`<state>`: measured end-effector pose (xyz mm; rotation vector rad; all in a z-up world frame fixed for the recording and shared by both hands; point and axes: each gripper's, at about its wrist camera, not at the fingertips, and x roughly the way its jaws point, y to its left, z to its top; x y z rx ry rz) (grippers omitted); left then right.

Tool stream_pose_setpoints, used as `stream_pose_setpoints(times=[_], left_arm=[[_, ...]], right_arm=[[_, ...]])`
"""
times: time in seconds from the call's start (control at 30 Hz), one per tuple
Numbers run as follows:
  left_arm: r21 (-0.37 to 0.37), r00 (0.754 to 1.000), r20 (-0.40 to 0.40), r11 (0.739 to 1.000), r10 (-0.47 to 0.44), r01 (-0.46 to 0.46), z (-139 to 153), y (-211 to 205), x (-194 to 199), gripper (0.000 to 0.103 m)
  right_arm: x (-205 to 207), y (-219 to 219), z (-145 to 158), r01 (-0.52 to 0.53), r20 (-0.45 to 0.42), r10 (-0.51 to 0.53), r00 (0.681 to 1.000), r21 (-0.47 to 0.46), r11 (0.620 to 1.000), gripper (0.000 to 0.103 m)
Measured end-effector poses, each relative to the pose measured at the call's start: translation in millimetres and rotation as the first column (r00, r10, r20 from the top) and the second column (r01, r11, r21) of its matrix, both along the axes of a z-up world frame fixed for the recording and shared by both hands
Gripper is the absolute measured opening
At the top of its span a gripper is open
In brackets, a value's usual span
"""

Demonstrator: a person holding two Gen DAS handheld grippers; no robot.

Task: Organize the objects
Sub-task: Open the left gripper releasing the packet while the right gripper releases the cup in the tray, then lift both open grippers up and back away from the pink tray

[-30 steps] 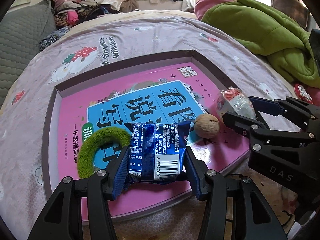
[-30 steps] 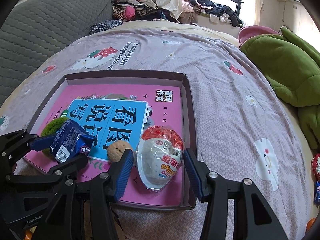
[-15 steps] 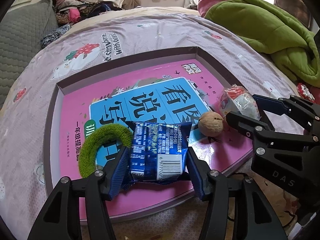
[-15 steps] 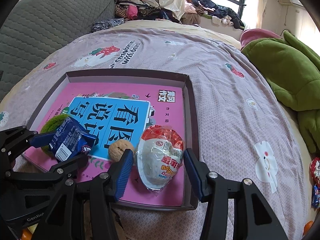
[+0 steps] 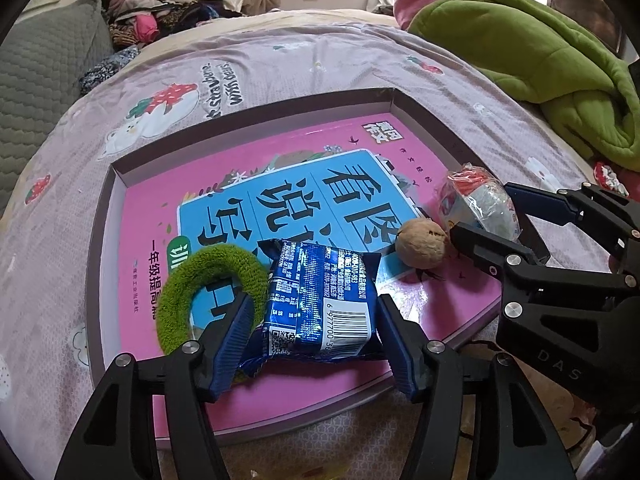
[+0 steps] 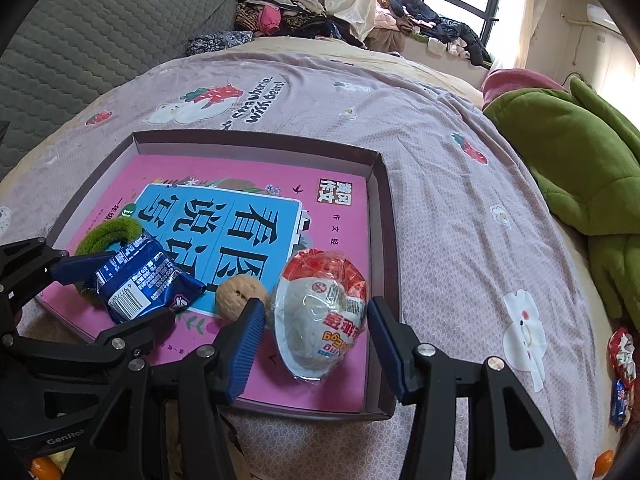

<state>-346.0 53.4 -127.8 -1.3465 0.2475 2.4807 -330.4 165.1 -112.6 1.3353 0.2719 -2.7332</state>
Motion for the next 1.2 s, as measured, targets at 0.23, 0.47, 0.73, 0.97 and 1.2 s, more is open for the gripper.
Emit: stream_pose_setpoints(times=[0.23,0.47,0.73,0.97,1.2], left_arm=[[0.015,1.0,0.007,1.0,0.002,-0.002,2.2,-1.7,-0.5,0.064],[0.029,1.0,0.008,1.0,0.004,-0.005,6.3,-5.3,-0.5,0.064],[0.034,1.0,0.006,0.999,0.015,-0.015,13.4,-10.7,-0.1,0.064],[0.034,1.0,-0.001,0.999,0.019,-0.019,20.6,-12.2,1.3,0.064],[0.041,1.0,0.0,0.999,0.018,-0.018,28.8,-14.7,2.9,0.064]], right_arm=[[1.0,-5.6,-0.8,-0.018,0.009,0.018,1.0,0.028,0.999,0.054],[3.2,-8.7,4.5,-0.023,0.005,0.023,1.0,0.033,0.999,0.054],[6.4,-7.1,18.6,-0.017,-0.012,0.017,1.0,0.0,1.0,0.056],[8.2,-5.8,27.0,-0.012,-0.013,0.011,1.0,-0.036,0.999,0.057],[9.9,-3.2,34.4,-0.007,-0.011,0.006,1.0,-0.078,0.997,0.057]])
